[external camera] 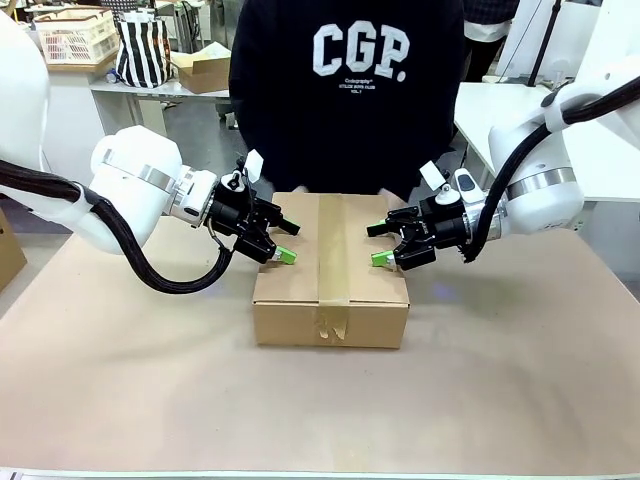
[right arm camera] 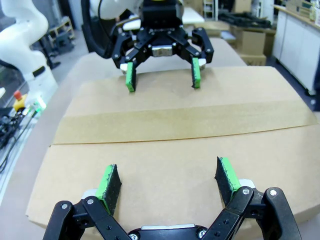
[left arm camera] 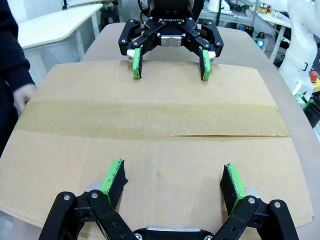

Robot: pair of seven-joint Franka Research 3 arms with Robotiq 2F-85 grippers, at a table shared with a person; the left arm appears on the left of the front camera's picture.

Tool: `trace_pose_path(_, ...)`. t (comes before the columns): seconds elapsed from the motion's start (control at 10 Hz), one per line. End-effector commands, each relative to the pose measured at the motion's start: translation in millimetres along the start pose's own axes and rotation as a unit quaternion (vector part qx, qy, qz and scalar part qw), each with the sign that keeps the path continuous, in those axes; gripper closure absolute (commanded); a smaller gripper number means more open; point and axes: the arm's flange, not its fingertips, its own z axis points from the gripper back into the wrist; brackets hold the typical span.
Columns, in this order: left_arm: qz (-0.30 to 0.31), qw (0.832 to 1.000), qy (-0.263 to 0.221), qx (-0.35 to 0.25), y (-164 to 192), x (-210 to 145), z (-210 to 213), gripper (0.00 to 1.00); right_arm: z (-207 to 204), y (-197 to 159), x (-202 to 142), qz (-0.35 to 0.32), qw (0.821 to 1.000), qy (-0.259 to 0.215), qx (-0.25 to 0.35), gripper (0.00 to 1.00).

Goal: Pack the gift set into the box.
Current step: Press and hold the closed box until the human finishes sealing it.

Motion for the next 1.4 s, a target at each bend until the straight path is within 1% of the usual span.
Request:
trace_pose_path(0.0,0.0,1.0,0.003,-0.001,-0.6,-4.8,-1.2,0.0,0.0,0.4,-2.7,-0.002,1.0,0.003,-0.001,0.0)
trace_pose_path(1.3,0.0,1.0,0.003,-0.001,-0.6,-4.8,-1.2,0.0,0.0,0.4,-2.7,-0.002,1.0,0.003,-0.001,0.0)
